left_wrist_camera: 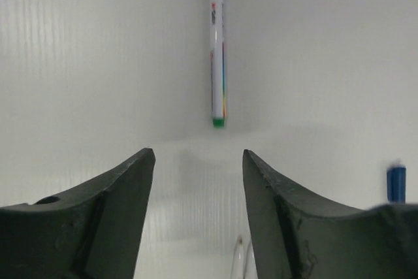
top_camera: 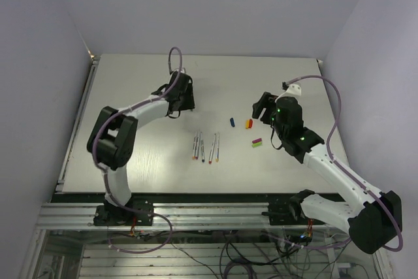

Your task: Insert the pens into the pen caps

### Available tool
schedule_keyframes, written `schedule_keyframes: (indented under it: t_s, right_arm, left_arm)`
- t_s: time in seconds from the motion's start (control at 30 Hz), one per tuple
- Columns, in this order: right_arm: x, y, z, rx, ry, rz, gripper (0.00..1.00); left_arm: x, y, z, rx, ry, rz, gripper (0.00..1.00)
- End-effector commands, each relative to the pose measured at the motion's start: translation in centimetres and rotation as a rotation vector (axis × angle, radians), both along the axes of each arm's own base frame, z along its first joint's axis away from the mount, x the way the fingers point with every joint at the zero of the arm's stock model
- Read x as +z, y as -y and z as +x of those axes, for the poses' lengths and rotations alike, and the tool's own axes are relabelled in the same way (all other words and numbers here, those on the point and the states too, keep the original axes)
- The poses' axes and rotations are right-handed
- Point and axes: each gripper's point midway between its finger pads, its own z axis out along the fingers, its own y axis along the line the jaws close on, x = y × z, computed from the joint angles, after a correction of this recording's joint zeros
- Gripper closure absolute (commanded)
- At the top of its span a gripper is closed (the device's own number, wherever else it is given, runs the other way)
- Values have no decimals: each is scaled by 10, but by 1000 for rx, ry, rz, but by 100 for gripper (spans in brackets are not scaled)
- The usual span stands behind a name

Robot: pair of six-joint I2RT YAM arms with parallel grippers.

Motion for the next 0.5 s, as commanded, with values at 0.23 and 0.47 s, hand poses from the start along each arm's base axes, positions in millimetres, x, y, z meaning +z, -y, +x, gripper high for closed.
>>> schedule_keyframes:
  t_s: [0.23,0.47]
  right_arm:
    - [-12,17,-7,-97,-4,18,42]
    - [-22,25,-12,-127,-34,1,46]
  left_arm:
    - [5,28,-111,-178,36,96,39]
    - [-12,26,-145,-191,-3,163,40]
